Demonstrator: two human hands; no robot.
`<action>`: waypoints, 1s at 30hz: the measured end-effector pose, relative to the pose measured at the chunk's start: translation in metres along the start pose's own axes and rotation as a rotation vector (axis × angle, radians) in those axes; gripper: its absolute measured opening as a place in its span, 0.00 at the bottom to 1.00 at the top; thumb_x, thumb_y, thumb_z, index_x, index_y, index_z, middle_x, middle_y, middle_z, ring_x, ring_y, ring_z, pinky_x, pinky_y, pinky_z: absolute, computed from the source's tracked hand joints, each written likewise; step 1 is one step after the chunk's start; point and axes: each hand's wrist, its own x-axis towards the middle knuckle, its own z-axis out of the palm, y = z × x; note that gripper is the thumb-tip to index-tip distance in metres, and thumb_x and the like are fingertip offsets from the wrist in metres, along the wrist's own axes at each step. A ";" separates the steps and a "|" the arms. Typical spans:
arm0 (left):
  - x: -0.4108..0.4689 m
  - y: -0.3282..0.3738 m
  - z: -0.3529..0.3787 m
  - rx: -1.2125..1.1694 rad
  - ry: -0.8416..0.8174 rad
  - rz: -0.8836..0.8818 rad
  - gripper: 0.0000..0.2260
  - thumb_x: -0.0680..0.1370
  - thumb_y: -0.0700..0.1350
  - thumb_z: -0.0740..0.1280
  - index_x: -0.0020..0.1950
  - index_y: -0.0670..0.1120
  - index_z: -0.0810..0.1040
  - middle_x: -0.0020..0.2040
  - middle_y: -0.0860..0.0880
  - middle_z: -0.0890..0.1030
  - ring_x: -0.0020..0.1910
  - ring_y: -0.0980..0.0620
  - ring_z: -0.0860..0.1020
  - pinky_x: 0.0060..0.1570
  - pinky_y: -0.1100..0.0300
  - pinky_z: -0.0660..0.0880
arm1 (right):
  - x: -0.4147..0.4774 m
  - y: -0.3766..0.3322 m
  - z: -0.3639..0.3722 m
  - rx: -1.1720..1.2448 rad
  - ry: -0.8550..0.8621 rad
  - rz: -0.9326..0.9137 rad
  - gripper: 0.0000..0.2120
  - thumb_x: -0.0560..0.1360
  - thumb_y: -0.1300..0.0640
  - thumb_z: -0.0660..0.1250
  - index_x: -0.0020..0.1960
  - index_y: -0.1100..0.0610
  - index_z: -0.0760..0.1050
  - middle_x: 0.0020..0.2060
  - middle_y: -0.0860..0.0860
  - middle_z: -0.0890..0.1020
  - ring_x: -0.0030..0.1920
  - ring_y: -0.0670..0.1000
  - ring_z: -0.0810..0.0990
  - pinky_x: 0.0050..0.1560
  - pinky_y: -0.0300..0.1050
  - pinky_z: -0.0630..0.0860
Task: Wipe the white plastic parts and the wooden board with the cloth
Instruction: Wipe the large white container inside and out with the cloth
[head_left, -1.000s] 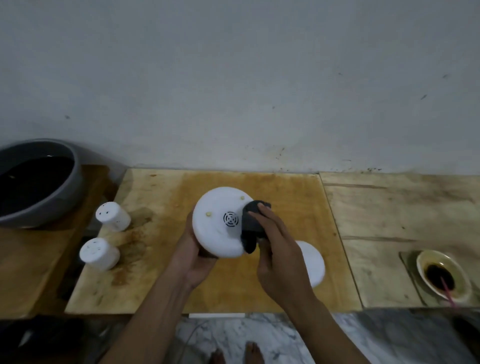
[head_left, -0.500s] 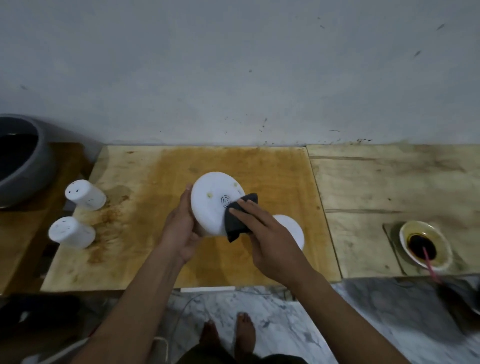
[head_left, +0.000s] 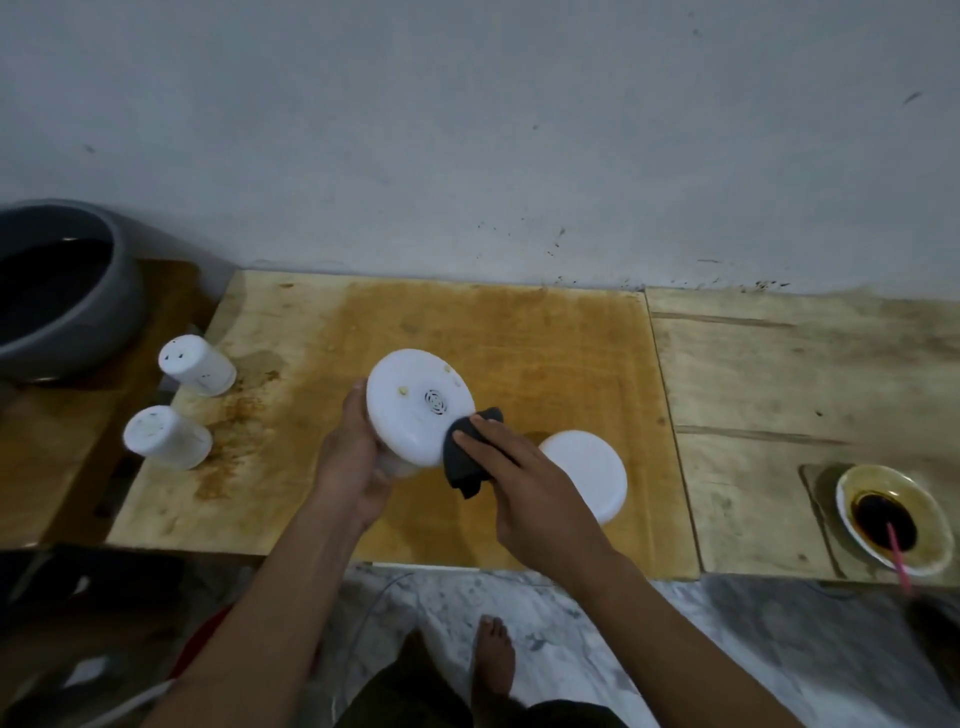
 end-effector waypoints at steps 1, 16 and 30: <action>0.000 0.000 -0.004 0.026 0.024 0.030 0.14 0.82 0.63 0.61 0.55 0.55 0.80 0.60 0.47 0.83 0.57 0.40 0.82 0.57 0.35 0.80 | 0.001 0.002 0.003 0.013 -0.028 0.024 0.33 0.74 0.70 0.62 0.76 0.51 0.65 0.76 0.49 0.65 0.75 0.53 0.63 0.67 0.51 0.73; 0.064 -0.043 -0.079 1.407 -0.040 0.895 0.19 0.80 0.57 0.59 0.51 0.44 0.81 0.46 0.44 0.82 0.54 0.39 0.73 0.53 0.44 0.68 | 0.033 0.022 0.091 -0.194 -0.145 0.483 0.15 0.82 0.60 0.61 0.68 0.57 0.66 0.71 0.59 0.65 0.68 0.60 0.68 0.60 0.52 0.72; 0.064 -0.079 -0.098 1.463 0.025 0.947 0.20 0.78 0.63 0.61 0.48 0.50 0.85 0.71 0.38 0.73 0.72 0.32 0.66 0.66 0.34 0.63 | 0.026 0.019 0.050 -0.373 -0.026 0.351 0.21 0.78 0.51 0.66 0.69 0.57 0.70 0.68 0.58 0.72 0.67 0.60 0.71 0.65 0.55 0.71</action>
